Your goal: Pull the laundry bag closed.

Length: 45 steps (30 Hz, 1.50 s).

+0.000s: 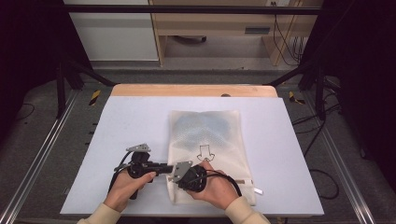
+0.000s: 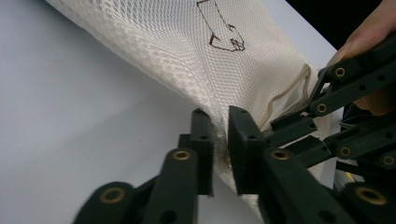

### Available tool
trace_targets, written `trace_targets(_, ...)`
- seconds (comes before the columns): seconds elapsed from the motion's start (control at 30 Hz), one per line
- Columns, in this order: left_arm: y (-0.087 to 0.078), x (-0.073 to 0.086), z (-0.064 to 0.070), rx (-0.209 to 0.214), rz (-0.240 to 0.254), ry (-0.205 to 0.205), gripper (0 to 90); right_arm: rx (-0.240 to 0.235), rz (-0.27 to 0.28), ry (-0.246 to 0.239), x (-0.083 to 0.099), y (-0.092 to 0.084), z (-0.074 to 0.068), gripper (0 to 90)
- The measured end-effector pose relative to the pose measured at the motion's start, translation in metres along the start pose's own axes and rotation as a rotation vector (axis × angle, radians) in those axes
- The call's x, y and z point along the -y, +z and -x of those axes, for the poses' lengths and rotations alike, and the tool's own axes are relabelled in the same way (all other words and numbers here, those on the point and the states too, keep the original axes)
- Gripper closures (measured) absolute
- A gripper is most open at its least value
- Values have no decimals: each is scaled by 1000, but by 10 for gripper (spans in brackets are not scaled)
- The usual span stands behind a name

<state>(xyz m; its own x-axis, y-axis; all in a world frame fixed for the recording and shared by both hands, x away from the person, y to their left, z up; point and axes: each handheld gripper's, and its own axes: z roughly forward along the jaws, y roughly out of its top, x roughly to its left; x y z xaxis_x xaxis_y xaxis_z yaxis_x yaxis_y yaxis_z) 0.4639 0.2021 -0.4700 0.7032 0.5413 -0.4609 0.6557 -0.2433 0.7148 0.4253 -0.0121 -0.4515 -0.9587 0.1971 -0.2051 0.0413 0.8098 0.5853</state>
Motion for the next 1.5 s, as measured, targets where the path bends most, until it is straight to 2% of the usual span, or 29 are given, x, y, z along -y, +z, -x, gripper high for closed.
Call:
trace_targets(0.07, 1, 1, 0, -10, -4, -7, 721, 1, 3, 0, 0, 1, -2, 822)
trace_targets(0.17, 2, 4, -1, -11, 1, -33, 717, -1, 3, -4, 0, 1, -3, 822)
trace_targets(0.3, 4, 7, 0, -30, -5, -49, 654, -1, 4, -8, 0, 0, -3, 821)
trace_targets(0.4, 7, 9, 0, -18, -16, -63, 623, 4, 8, -11, -1, 0, -4, 821)
trace_targets(0.43, 9, 10, 2, -3, -16, -78, 620, 5, 10, -10, -1, 0, -4, 821)
trace_targets(0.5, 10, 10, 2, -7, -18, -72, 620, 6, 12, -10, -1, 0, -4, 821)
trace_targets(0.6, 12, 11, 3, 2, -32, -76, 649, 7, 13, -17, -3, 0, -5, 821)
trace_targets(0.87, 12, 11, 5, -18, -45, -77, 858, 10, 16, -15, -5, 1, -6, 821)
trace_targets(1.03, 9, 9, 6, -32, -58, -48, 869, 10, 13, -15, -5, 2, -5, 821)
trace_targets(1.5, 2, 1, 7, 10, -67, -24, 875, 12, 7, -9, 0, -3, -2, 822)
